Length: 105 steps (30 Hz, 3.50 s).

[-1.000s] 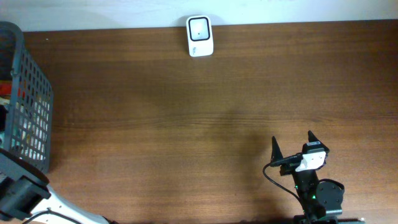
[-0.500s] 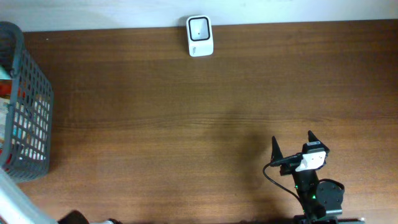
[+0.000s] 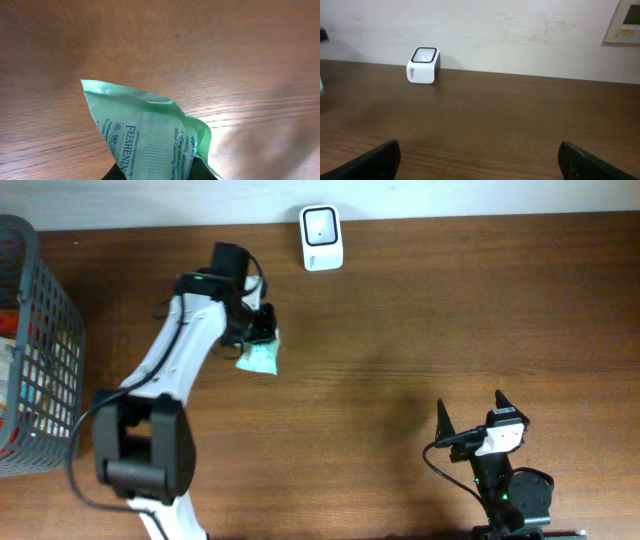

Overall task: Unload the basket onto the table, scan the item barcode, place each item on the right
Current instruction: 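Carry the mint-green pack out and drop it on the table centre, then take the yellow snack bag from the basket and place it beside the green pack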

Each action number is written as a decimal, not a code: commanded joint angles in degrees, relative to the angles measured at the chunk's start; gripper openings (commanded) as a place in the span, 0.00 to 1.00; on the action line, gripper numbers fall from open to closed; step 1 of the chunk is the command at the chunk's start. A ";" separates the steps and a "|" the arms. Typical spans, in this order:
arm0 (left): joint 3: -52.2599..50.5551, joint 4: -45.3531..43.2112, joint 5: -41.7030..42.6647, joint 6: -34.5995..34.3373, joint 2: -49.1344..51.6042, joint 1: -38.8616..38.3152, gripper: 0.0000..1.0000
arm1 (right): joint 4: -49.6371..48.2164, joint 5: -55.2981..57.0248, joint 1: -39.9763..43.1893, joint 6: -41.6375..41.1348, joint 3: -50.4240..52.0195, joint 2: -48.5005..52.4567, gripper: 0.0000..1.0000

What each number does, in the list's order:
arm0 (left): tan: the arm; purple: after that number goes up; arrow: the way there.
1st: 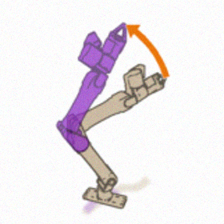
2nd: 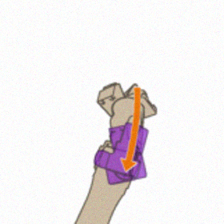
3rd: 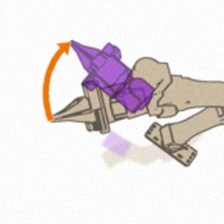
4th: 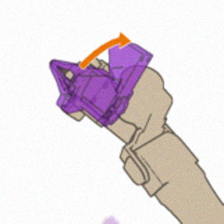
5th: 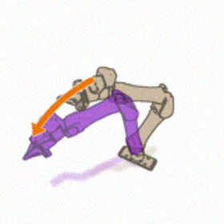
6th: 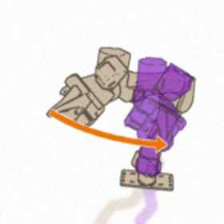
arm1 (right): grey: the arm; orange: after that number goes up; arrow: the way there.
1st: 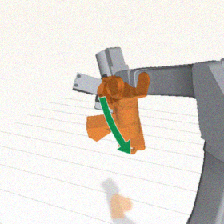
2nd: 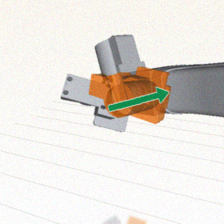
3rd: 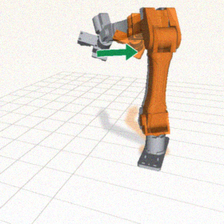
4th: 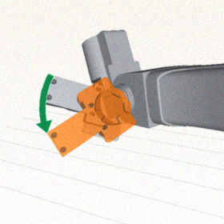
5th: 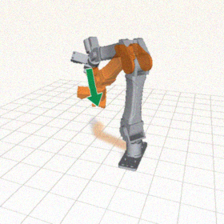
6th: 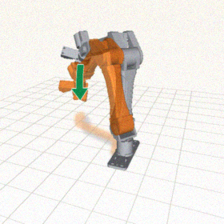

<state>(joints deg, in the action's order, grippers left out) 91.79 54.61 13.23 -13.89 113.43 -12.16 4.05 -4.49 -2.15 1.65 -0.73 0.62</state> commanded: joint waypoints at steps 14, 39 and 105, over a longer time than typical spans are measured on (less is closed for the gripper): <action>11.13 3.41 -6.10 -1.44 1.90 -5.20 0.99 | 0.11 0.26 -0.42 -0.39 0.42 -0.42 0.99; 34.88 11.67 -18.14 -0.83 16.44 53.35 0.97 | 0.11 0.26 -0.42 -0.39 0.42 -0.42 0.99; 37.62 14.84 -19.43 7.30 3.96 56.59 1.00 | 0.11 0.26 -0.42 -0.39 0.42 -0.42 0.99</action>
<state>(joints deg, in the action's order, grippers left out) 130.82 70.70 -8.34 -10.48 113.21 43.94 4.03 -4.49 -2.15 1.65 -0.73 0.62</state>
